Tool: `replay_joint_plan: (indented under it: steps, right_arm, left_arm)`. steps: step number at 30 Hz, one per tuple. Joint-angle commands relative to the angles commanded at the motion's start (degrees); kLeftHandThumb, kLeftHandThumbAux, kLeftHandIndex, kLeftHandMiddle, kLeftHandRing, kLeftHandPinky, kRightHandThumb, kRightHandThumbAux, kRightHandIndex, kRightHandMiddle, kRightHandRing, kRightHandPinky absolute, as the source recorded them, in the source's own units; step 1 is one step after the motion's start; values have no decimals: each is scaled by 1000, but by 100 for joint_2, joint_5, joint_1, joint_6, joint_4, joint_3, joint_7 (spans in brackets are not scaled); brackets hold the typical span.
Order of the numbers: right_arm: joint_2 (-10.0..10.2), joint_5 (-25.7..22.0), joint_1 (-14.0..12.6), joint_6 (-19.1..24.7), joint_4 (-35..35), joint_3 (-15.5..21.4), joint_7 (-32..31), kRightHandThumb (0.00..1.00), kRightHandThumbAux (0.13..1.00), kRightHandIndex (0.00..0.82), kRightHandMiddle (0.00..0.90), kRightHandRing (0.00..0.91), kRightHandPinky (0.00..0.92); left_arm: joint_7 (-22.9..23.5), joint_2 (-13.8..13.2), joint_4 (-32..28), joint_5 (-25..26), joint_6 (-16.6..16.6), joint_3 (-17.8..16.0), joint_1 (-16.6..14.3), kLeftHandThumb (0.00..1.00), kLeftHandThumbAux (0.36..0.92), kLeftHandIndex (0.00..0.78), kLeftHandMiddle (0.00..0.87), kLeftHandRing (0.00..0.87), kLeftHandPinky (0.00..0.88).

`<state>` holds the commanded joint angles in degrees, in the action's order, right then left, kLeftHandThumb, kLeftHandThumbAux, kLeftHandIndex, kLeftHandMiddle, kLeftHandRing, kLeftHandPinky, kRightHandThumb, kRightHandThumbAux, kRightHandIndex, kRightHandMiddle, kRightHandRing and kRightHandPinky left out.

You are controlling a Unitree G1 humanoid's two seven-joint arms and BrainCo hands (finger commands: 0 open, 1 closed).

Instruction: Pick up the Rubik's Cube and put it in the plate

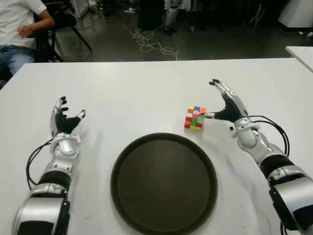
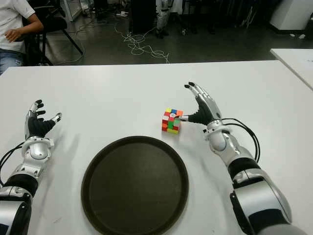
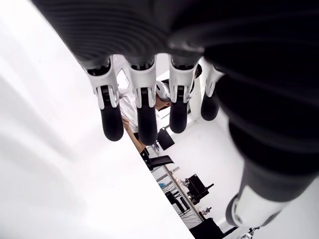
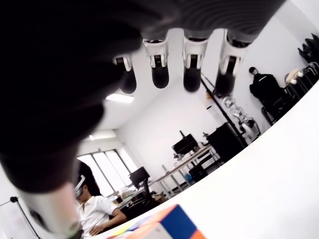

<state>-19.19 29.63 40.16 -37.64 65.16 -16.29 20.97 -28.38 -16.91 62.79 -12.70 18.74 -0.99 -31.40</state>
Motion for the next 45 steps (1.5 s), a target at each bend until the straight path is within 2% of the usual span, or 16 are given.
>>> replay_joint_plan:
  steps: [11, 17, 25, 33, 36, 45]
  right_arm:
    - [-95, 236, 230, 51, -159, -306, -474, 0, 709, 0, 0, 0, 6]
    - [-102, 291, 337, 51, -240, -424, -688, 0, 720, 0, 0, 0, 0]
    - [-120, 478, 544, 314, -638, -640, -1075, 0, 737, 3, 0, 0, 0]
    - [-138, 543, 530, 684, -1002, -723, -1460, 0, 737, 7, 0, 0, 0]
    - [-129, 560, 531, 782, -1072, -748, -1580, 0, 749, 6, 0, 0, 0]
    - [-113, 612, 577, 997, -1177, -811, -1830, 0, 737, 0, 0, 0, 0]
  left_arm:
    - [-36, 7, -23, -36, -32, 24, -2, 308, 748, 107, 161, 173, 206]
    - [-79, -6, -40, -87, -66, 61, 3, 289, 749, 107, 165, 174, 207]
    - [-23, 13, -58, -33, -56, 24, 5, 293, 743, 106, 158, 167, 196]
    - [31, 26, -44, 29, 5, -15, 6, 352, 752, 113, 163, 176, 227]
    - [-2, 21, -33, 2, -13, -3, 2, 335, 748, 113, 170, 189, 246]
    - [-60, 6, -44, -80, -86, 45, -5, 298, 746, 110, 168, 179, 223]
